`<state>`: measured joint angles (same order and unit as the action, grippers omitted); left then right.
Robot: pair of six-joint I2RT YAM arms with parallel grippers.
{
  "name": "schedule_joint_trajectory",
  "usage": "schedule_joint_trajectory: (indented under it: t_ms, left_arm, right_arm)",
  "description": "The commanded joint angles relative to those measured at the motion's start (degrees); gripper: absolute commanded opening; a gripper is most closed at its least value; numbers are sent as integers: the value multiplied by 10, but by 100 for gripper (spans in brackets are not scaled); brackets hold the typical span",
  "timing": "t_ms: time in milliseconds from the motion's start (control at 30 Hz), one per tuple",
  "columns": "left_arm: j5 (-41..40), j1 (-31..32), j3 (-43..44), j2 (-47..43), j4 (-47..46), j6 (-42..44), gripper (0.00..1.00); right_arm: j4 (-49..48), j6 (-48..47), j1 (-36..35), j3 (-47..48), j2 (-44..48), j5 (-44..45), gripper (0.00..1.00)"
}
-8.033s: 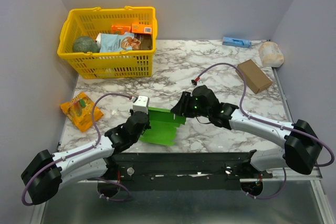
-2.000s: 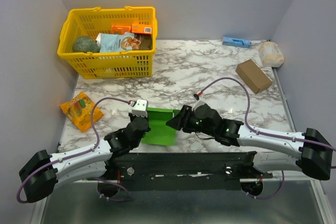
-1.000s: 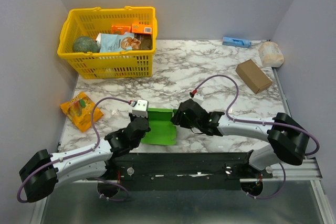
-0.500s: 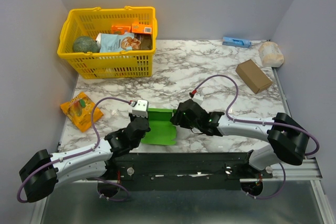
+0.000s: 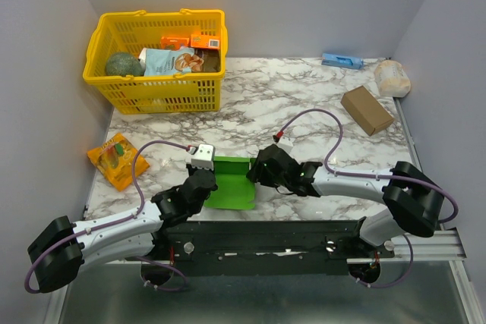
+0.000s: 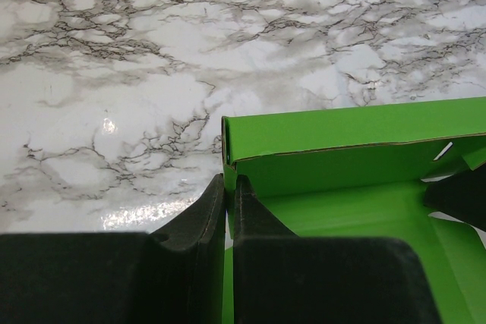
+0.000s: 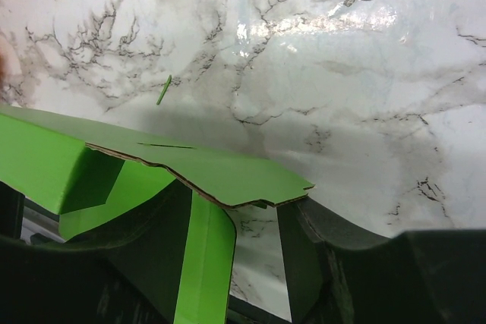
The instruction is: Fold the paper box
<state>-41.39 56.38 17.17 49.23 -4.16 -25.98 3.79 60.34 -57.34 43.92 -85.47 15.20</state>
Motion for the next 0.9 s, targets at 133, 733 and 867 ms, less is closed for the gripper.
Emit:
schedule_joint_trajectory:
  t_ms: [133,733,867]
  left_arm:
    - [7,3,5,-1,-15,2,1]
    - [20,5,15,22,-18,12,0]
    - [19,5,16,24,-19,13,0]
  right_arm:
    - [12,-14,2,20,1,9,46]
    - [-14,-29,1,56,-29,-15,37]
    - [-27,-27,1,63,-43,-36,37]
